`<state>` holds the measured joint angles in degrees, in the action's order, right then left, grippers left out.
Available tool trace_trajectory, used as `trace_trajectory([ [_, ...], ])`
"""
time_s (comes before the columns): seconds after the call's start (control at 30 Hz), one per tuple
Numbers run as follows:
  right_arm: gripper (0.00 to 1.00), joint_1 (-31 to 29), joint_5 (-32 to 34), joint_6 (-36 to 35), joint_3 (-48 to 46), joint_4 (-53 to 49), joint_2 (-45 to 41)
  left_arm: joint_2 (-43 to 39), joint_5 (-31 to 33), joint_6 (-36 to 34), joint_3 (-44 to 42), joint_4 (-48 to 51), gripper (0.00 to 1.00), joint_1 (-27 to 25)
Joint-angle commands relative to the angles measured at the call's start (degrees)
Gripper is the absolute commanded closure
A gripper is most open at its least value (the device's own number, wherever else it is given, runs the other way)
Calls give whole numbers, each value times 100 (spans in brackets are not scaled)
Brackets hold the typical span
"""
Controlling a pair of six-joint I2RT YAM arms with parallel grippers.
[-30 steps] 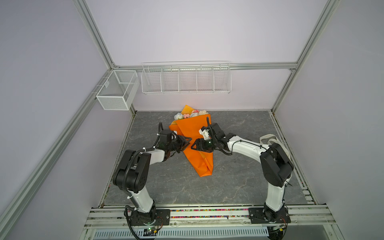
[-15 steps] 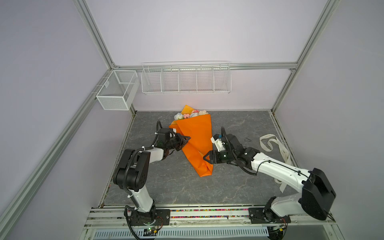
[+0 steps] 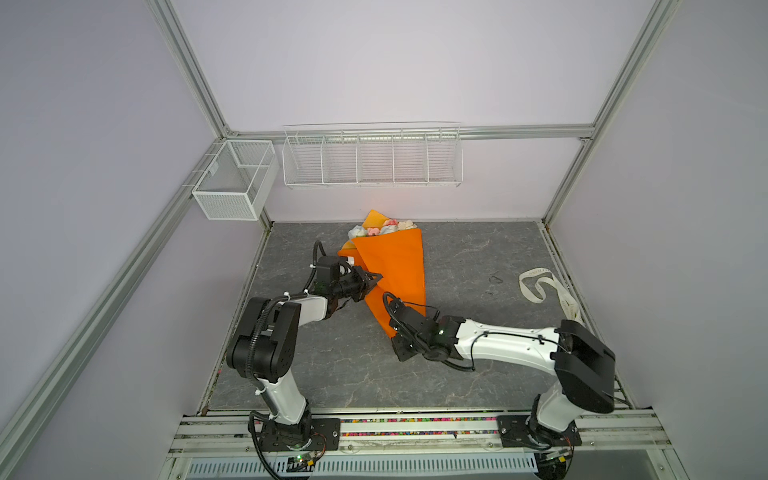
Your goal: Tie the bouquet of fake flowers
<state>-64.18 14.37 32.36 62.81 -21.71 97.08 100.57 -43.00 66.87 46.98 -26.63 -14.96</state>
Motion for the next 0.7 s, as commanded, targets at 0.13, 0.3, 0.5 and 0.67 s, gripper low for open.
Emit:
trace_trajectory([
  [0.13,89,-45,904,155,-137,-511,447,135,-163,-136,275,36,92,17],
  [0.3,86,-46,774,139,-56,-590,359,154,-194,-163,303,50,95,20],
  [0.5,74,-15,166,112,-724,194,-1364,161,-235,-309,224,114,95,29],
  [0.67,80,861,-840,633,-1828,1018,-2353,203,-241,-350,206,36,95,63],
])
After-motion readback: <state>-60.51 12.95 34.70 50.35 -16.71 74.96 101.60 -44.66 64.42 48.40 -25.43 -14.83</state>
